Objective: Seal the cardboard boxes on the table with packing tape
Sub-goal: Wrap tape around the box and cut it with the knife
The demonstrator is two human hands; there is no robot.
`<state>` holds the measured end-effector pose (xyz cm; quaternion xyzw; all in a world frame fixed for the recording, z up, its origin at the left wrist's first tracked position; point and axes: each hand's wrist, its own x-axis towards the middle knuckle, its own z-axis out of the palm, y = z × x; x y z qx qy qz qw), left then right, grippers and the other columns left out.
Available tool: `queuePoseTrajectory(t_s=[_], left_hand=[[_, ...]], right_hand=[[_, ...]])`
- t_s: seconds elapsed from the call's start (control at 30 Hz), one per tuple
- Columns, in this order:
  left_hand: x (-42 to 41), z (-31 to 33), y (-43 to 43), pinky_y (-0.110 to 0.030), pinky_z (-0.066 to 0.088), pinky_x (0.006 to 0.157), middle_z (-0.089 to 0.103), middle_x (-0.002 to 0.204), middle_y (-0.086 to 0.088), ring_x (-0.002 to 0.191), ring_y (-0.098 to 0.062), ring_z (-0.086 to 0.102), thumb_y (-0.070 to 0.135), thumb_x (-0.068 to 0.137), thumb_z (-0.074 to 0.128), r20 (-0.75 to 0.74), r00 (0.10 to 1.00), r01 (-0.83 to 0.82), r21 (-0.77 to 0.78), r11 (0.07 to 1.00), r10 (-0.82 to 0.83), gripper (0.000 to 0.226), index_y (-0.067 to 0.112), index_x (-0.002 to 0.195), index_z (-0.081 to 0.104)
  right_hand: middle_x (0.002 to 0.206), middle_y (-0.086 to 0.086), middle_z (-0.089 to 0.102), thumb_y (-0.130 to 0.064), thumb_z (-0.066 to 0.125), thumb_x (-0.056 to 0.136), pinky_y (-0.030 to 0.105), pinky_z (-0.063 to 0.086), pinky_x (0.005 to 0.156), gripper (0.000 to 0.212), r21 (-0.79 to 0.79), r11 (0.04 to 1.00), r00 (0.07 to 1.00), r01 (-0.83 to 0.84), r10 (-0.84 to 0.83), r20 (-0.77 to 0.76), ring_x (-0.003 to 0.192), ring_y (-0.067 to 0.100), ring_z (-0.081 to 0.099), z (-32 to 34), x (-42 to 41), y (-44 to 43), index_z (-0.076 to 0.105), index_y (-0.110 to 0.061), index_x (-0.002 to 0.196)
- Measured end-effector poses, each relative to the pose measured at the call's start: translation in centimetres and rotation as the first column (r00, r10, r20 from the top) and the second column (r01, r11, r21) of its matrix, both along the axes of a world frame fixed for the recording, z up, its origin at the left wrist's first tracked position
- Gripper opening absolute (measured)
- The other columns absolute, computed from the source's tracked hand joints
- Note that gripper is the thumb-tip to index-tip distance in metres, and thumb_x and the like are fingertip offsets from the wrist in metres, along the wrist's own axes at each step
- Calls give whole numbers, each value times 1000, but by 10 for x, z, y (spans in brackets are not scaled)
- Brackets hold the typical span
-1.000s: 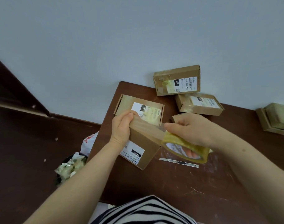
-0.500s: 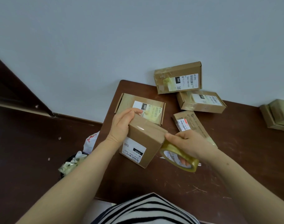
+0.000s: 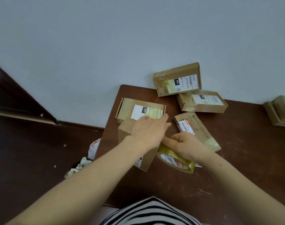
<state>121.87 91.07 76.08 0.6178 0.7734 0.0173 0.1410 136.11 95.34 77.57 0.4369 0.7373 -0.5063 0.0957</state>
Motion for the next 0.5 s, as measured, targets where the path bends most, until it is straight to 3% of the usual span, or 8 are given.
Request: queuePoseTrajectory(t_s=[0.1,0.2,0.3,0.37,0.43,0.47,0.5], left_hand=[[9,-3,2,-45,14,111,70,92,-5,114,-22,56,63,91,-3,40,999,34,-64,997,-32,75,25,132,47],[7,0,-3,-49,-4,116,66,112,-8,129,-22,43,66,84,-13,16,999,31,-53,998,-31,89,26,137,45],[6,1,-16,-43,-2,118,64,120,-6,130,-18,43,58,91,-7,-5,995,97,23,995,-97,77,25,140,43],[-15,1,-21,-43,6,117,61,124,-6,128,-19,45,54,96,3,-86,996,11,39,999,-7,67,23,140,42],[-39,1,-26,-45,32,103,63,118,-5,112,-22,53,55,97,11,-113,972,-210,-24,977,206,63,21,127,55],[-46,-1,-28,-40,42,84,65,105,-3,94,-21,56,57,96,14,-51,962,-271,-73,960,268,62,20,109,62],[-48,-1,-29,-35,41,69,65,93,-3,80,-18,54,57,97,16,2,958,-285,-108,952,287,62,18,93,64]], right_hand=[[44,1,62,-43,48,95,15,44,42,41,74,997,1000,-13,13,4,42,16,59,-6,2,-1,65,-8,81],[46,0,63,-41,47,95,14,43,42,38,91,995,999,-32,31,7,48,22,63,-7,3,-2,64,-13,78],[50,6,65,-51,50,90,20,48,44,41,44,998,999,-36,36,1,50,30,64,-5,4,-7,63,-17,70],[49,7,63,-62,52,85,22,48,43,47,-14,1000,1000,-10,10,-4,42,23,60,-5,4,-10,59,-21,63],[49,7,63,-65,51,85,23,47,43,49,-24,999,1000,-21,22,9,39,18,57,-4,3,-13,57,-21,64],[49,7,63,-65,51,85,23,48,44,49,-24,999,999,-36,36,17,39,18,57,-4,3,-14,57,-21,65],[49,7,62,-65,51,85,23,47,43,50,-25,999,999,-39,40,19,39,19,57,-4,2,-15,57,-20,65]])
